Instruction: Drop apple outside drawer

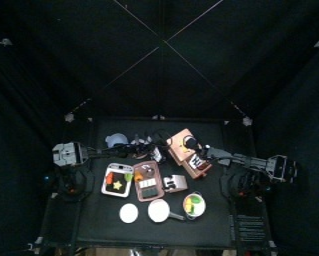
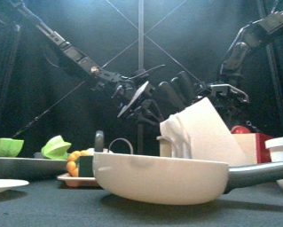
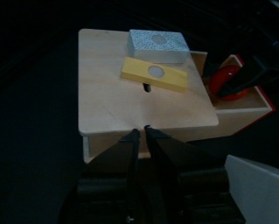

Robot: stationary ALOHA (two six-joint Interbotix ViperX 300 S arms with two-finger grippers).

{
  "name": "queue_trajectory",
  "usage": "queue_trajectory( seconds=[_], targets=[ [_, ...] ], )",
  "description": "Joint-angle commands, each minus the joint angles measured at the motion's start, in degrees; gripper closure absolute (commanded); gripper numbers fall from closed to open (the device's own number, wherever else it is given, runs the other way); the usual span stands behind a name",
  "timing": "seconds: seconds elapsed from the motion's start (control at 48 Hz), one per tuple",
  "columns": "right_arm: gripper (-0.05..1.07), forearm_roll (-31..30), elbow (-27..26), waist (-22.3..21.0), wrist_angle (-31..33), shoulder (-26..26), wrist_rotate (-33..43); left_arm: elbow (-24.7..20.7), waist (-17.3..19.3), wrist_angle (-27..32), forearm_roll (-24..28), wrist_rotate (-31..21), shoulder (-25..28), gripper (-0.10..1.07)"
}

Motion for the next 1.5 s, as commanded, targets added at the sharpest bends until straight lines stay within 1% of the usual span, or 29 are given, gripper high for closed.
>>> queue_trajectory(
  seconds=[0.0,0.146,0.292,0.375,0.521,0.562,0.667,0.854,1.0,1.042,1.125,1.208,1.312,1.479],
  targets=[
    [0.27,0.1,-0.7,-0.2,-0.3,-3.0,0.0,-0.8,0.2,-0.5,0.0,0.0,-1.8,0.38],
    [0.27,1.1,-0.1,0.2,-0.6,-6.8,0.2,-0.8,0.2,-1.0,-0.1,0.0,-1.8,0.38],
    [0.27,3.7,2.5,1.7,-2.4,-12.7,0.1,-0.8,0.2,-1.4,0.0,0.0,-1.8,0.38],
    [0.27,5.9,4.5,3.9,-5.8,-16.0,0.7,-0.9,0.2,-1.4,0.0,0.0,-1.8,0.38],
    [0.27,9.5,7.2,7.8,-12.2,-18.6,0.6,-0.9,0.2,-1.5,0.0,0.0,-1.8,0.38],
    [0.27,9.9,8.0,9.3,-14.0,-18.9,0.6,-1.0,0.3,-1.6,-0.1,0.0,-1.8,0.38],
    [0.27,10.0,9.1,12.5,-16.0,-18.9,0.6,-1.0,0.4,-1.7,0.0,0.1,-1.8,0.38],
    [0.27,9.7,9.7,18.5,-19.7,-18.9,0.2,-0.6,0.4,-1.6,0.1,0.1,-1.8,0.38],
    [0.27,8.9,9.8,25.0,-26.0,-18.7,0.3,-0.3,0.4,-1.6,0.1,0.1,-2.2,0.38],
    [0.27,8.6,9.9,26.4,-27.8,-18.5,0.4,-0.1,0.4,-1.6,0.1,0.1,-2.4,0.38],
    [0.28,8.3,10.2,27.3,-30.1,-17.8,1.1,0.3,0.4,-1.6,0.2,0.1,-2.6,0.38],
    [0.28,8.9,10.6,26.1,-30.3,-17.7,1.3,0.4,0.3,-1.6,0.1,0.1,-2.8,0.38],
    [0.28,9.7,11.6,25.2,-29.6,-18.6,1.4,0.5,0.1,-1.6,0.2,0.1,-3.2,0.38],
    [0.28,12.7,14.0,27.6,-26.3,-21.5,2.5,1.2,0.0,-1.6,0.4,0.1,-3.7,0.38]
  ],
)
